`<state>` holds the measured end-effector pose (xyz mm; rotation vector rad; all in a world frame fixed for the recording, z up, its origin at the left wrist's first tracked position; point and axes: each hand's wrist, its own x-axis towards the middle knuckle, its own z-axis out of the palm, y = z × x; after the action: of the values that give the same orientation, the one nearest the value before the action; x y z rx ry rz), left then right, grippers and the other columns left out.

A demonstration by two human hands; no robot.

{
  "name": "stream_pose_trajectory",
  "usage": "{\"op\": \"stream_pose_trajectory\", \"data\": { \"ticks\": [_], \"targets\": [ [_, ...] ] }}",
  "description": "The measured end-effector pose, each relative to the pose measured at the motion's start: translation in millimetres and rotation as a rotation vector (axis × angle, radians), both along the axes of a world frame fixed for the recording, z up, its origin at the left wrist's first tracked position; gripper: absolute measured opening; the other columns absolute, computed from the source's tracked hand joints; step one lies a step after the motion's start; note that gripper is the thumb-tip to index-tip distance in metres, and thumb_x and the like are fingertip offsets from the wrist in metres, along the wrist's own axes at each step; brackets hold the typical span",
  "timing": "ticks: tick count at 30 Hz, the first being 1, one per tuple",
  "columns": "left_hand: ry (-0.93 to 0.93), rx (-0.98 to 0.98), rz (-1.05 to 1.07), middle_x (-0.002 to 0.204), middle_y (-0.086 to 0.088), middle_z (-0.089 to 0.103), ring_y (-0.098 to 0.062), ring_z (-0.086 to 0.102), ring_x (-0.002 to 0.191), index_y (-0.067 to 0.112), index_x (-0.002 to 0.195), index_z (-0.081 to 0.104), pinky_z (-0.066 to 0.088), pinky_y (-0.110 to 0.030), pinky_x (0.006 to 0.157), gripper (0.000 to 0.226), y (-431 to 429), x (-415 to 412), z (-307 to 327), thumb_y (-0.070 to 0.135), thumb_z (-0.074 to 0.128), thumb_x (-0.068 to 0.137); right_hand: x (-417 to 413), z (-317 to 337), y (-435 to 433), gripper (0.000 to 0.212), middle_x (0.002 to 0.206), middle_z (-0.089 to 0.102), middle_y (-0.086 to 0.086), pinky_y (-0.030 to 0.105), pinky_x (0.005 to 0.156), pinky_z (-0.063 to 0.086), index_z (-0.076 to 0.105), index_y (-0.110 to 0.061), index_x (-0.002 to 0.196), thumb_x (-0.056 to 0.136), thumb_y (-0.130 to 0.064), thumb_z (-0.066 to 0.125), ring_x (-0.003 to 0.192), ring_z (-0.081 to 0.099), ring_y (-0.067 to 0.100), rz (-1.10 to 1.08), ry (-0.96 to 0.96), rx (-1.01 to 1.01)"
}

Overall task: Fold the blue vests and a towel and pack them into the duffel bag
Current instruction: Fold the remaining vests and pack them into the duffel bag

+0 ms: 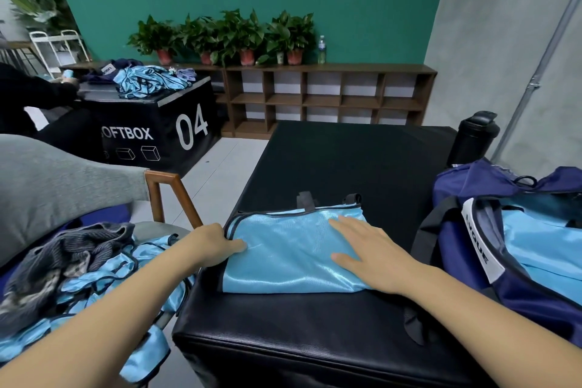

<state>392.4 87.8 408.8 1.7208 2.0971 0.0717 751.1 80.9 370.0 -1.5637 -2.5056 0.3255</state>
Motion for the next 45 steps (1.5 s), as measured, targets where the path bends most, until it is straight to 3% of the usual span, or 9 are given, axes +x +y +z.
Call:
{"op": "stream_pose_trajectory", "data": {
  "ticks": [4,6,11,19,22,28,34,40,45],
  "targets": [
    [0.058,0.022,-0.005,0.110,-0.007,0.069,-0.024,0.064,0.097,0.013,0.105,0.064,0.046,-0.032,0.073,0.040,-6,10,3,0.052,0.064,0.097,5,1,-3,0.076,0.177,0.009,-0.013,0.033,0.131,0.010,0.012,-0.038,0.170,0.106,-0.064,0.044,0.163,0.007,0.010,-0.008,0.008,-0.012],
    [-0.020,0.020,0.029,0.103,-0.002,0.069,-0.018,0.064,0.091,0.016,0.101,0.065,0.046,-0.028,0.066,0.031,-3,8,2,0.046,0.068,0.093,9,1,-5,0.077,0.176,0.008,-0.014,0.034,0.131,0.010,0.012,-0.038,0.170,0.105,-0.065,0.044,0.163,0.007,0.012,-0.013,0.015,-0.018],
    [-0.272,0.088,0.146,0.099,-0.004,0.073,-0.024,0.070,0.090,0.019,0.099,0.071,0.060,-0.037,0.076,0.020,2,-5,9,0.035,0.073,0.087,14,7,-11,0.075,0.176,0.011,-0.014,0.031,0.130,0.010,0.014,-0.038,0.169,0.106,-0.061,0.047,0.162,0.005,0.008,-0.024,0.038,-0.032],
    [-0.433,0.220,0.245,0.096,-0.018,0.071,-0.027,0.063,0.080,0.008,0.100,0.065,0.047,-0.038,0.070,0.031,0,-15,23,0.035,0.072,0.087,19,14,-24,0.074,0.174,0.014,-0.020,0.032,0.129,0.014,0.013,-0.040,0.169,0.107,-0.059,0.049,0.160,0.012,0.005,0.014,0.051,-0.106],
    [-0.570,0.265,0.222,0.097,-0.020,0.076,-0.031,0.072,0.080,0.013,0.099,0.065,0.056,-0.046,0.072,0.040,0,-4,31,0.043,0.074,0.073,21,17,-27,0.075,0.174,0.014,-0.019,0.034,0.130,0.014,0.011,-0.040,0.169,0.107,-0.056,0.050,0.160,0.013,0.008,0.009,0.048,-0.134],
    [-0.827,0.267,0.032,0.095,-0.017,0.077,-0.031,0.075,0.080,0.013,0.105,0.062,0.059,-0.047,0.078,0.024,-1,50,42,0.021,0.077,0.088,18,18,-25,0.080,0.174,0.018,-0.014,0.035,0.130,0.012,0.010,-0.036,0.170,0.106,-0.052,0.054,0.162,0.008,0.011,0.011,0.020,-0.144],
    [-0.790,0.237,-0.127,0.078,0.006,0.061,-0.011,0.057,0.070,0.020,0.097,0.065,0.049,-0.032,0.068,0.023,-1,114,22,0.016,0.079,0.080,17,12,-19,0.082,0.169,0.027,-0.012,0.035,0.127,0.019,0.011,-0.036,0.170,0.103,-0.055,0.055,0.157,0.020,0.013,0.014,0.013,-0.120],
    [-0.791,0.167,-0.132,0.084,0.002,0.069,-0.014,0.068,0.062,0.018,0.108,0.056,0.056,-0.027,0.057,0.026,2,152,-3,0.010,0.073,0.090,14,18,-21,0.079,0.155,0.043,-0.009,0.036,0.122,0.028,0.017,-0.032,0.169,0.102,-0.049,0.057,0.147,0.035,0.017,-0.047,0.020,-0.105],
    [-0.911,0.066,-0.166,0.104,-0.008,0.074,-0.023,0.081,0.089,0.016,0.119,0.051,0.059,-0.029,0.072,0.031,-10,153,8,0.019,0.073,0.097,17,21,-19,0.066,0.144,0.053,-0.010,0.037,0.115,0.036,0.029,-0.037,0.162,0.102,-0.041,0.056,0.137,0.044,0.016,-0.105,0.087,0.020]
  ]
}}
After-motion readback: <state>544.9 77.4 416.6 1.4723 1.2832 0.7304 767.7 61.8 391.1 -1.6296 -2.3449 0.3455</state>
